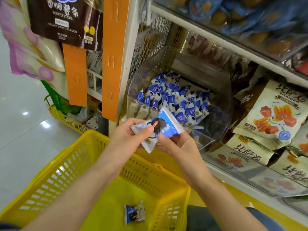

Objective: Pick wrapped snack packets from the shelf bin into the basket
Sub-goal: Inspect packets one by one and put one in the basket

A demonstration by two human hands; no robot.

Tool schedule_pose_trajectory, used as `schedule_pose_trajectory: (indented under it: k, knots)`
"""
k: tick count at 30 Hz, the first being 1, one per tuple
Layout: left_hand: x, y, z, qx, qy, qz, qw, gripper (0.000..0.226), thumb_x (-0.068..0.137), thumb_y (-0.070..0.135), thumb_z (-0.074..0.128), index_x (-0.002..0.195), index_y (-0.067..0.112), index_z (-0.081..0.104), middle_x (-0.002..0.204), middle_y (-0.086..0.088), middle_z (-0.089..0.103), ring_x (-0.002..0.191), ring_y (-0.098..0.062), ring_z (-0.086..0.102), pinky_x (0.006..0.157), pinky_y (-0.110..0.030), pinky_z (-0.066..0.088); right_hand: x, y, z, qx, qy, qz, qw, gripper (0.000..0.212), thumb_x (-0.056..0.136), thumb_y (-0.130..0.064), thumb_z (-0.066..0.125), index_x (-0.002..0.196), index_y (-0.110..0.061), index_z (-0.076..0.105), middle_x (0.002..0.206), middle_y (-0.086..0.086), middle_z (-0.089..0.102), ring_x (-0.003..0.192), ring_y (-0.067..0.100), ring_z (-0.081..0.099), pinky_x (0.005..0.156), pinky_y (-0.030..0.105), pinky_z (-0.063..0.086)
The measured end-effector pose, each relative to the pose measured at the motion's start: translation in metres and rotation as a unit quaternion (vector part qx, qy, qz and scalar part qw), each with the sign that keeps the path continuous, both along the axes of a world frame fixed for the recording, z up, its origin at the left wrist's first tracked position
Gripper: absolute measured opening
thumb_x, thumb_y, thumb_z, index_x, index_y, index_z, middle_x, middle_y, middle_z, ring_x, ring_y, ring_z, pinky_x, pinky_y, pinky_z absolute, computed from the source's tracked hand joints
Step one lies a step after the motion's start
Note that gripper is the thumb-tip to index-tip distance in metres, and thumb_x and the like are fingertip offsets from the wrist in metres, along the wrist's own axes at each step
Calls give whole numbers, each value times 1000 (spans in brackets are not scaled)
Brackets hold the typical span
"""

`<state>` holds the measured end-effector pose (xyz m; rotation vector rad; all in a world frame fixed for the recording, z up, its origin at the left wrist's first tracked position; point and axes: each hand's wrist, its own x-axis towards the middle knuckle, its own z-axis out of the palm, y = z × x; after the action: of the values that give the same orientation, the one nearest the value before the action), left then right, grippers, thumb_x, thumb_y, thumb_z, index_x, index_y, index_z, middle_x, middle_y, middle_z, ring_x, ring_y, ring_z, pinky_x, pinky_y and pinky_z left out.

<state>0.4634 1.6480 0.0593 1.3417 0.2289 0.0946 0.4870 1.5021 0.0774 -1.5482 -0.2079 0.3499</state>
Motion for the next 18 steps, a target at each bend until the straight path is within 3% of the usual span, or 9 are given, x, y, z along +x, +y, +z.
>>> schedule_pose_trajectory:
  k: [5, 8, 10, 12, 13, 15, 18]
  knots:
    - [10, -10, 14, 197, -86, 21, 976, 11, 85, 31, 60, 95, 34, 57, 89, 16, 64, 80, 5, 59, 66, -9, 46, 7, -6, 19, -16, -72, -91, 993, 25, 80, -19, 65, 104, -12, 62, 90, -4, 73, 77, 3, 67, 66, 14, 50]
    - [24, -14, 26, 281, -140, 32, 949, 18, 85, 34, 50, 103, 34, 51, 97, 22, 55, 91, 12, 52, 73, -3, 41, 28, -17, 46, -111, -177, -127, 970, 23, 80, -32, 64, 99, -21, 59, 90, -7, 71, 82, 3, 66, 70, 17, 51]
    - [38, -17, 33, 354, -163, 21, 921, 31, 85, 40, 42, 113, 31, 50, 104, 25, 49, 98, 10, 47, 81, -6, 36, 50, -27, 63, -253, -254, -161, 920, 20, 82, -35, 64, 93, -20, 55, 83, -8, 67, 78, 1, 63, 69, 16, 50]
    - [51, -17, 35, 451, -184, 0, 874, 36, 88, 41, 37, 118, 26, 51, 110, 18, 50, 106, 2, 45, 89, -12, 31, 74, -35, 77, -401, -302, -171, 848, 19, 84, -35, 63, 91, -21, 51, 83, -8, 63, 74, -2, 59, 63, 10, 44]
    - [56, -16, 34, 494, -190, -11, 849, 35, 90, 40, 38, 117, 25, 52, 112, 13, 54, 108, -4, 47, 91, -18, 32, 84, -37, 81, -461, -305, -163, 817, 19, 85, -33, 63, 95, -21, 53, 88, -4, 64, 76, 0, 60, 63, 12, 44]
    - [64, -12, 31, 561, -189, -40, 805, 30, 92, 37, 39, 112, 23, 56, 111, 6, 60, 105, -12, 52, 90, -25, 35, 98, -40, 84, -565, -296, -133, 759, 25, 87, -29, 62, 106, -14, 56, 98, 6, 65, 89, 21, 63, 74, 27, 48]
    - [67, -4, 25, 598, -184, -71, 777, 28, 92, 37, 37, 99, 23, 60, 95, 6, 65, 89, -14, 58, 81, -28, 37, 107, -40, 81, -684, -258, -82, 678, 27, 90, -29, 57, 110, -12, 55, 105, 11, 64, 96, 29, 62, 79, 37, 52]
